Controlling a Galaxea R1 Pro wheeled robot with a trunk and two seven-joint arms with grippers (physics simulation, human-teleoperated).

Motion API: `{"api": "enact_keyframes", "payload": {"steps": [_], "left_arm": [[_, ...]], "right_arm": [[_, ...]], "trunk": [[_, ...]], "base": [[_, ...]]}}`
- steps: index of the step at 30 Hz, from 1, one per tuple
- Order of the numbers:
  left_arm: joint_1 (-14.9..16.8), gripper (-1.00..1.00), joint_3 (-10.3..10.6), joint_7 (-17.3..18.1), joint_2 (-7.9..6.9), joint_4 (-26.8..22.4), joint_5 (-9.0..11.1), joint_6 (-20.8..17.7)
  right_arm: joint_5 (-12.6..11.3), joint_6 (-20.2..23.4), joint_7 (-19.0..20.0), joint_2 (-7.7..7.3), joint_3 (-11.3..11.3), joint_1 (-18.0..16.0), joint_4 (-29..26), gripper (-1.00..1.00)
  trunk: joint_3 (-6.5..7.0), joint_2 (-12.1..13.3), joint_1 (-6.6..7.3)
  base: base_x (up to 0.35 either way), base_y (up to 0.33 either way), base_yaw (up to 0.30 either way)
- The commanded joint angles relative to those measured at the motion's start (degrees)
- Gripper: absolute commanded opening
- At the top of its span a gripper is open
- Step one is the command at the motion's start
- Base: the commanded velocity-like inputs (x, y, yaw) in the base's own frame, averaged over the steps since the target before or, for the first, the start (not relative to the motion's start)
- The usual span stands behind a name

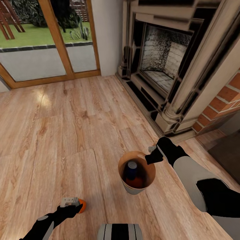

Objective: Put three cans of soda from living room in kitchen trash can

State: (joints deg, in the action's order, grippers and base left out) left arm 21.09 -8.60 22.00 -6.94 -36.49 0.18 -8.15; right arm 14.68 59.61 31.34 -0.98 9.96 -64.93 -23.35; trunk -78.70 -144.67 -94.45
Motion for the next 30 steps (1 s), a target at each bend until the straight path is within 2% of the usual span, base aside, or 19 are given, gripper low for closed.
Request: {"api": "enact_keyframes", "payload": {"steps": [1, 17, 18, 30], "left_arm": [[0.0, 1.00, 0.0, 0.0, 0.00, 0.0, 0.0, 0.0], [0.0, 1.00, -0.1, -0.3, 0.00, 0.3, 0.0, 0.0], [0.0, -1.00, 0.0, -0.3, 0.00, 0.3, -0.1, 0.1], [0.0, -1.00, -0.1, -0.7, 0.07, 0.6, -0.3, 0.1]], "right_arm": [[-1.4, 0.4, 0.3, 0.01, -0.1, 0.0, 0.0, -1.00], [-1.4, 0.4, 0.3, 0.01, -0.1, 0.1, 0.1, -1.00], [-1.4, 0.4, 0.3, 0.03, -0.1, 0.1, 0.1, -1.00], [-1.4, 0.4, 0.3, 0.09, -0.1, 0.1, 0.1, -1.00]], "trunk": [[0.00, 0.0, 0.00], [0.00, 0.0, 0.00], [0.00, 0.0, 0.00], [0.00, 0.0, 0.00]], "base": [[0.045, -0.011, 0.000], [0.006, -0.001, 0.000], [0.000, 0.000, 0.000], [0.000, 0.000, 0.000]]}}
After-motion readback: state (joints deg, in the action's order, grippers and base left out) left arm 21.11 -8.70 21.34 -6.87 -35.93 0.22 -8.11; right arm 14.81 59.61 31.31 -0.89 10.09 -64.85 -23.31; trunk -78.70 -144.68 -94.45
